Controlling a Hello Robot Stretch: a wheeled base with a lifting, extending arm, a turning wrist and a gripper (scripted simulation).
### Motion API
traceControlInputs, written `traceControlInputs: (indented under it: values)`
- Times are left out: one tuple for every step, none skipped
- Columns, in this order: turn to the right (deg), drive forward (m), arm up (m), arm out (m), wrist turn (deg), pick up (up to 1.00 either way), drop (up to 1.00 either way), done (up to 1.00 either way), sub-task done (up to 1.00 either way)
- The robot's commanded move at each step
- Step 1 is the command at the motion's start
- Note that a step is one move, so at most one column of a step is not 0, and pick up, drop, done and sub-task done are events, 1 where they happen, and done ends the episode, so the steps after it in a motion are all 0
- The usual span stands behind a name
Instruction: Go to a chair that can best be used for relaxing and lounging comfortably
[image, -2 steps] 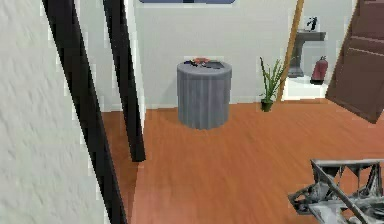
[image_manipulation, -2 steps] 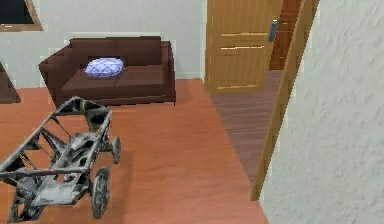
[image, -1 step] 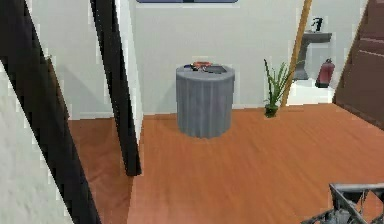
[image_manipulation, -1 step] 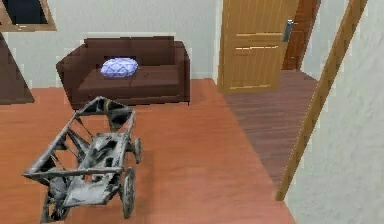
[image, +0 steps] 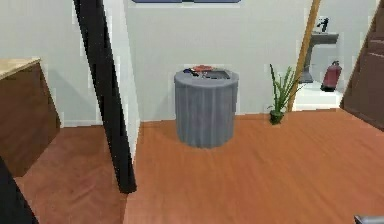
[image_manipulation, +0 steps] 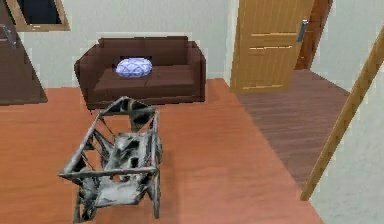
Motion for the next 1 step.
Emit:
traceControlInputs:
  values:
    - [45.0, 0.00, 0.00, 0.00, 0.0, 0.00, 0.00, 0.00, 0.00]
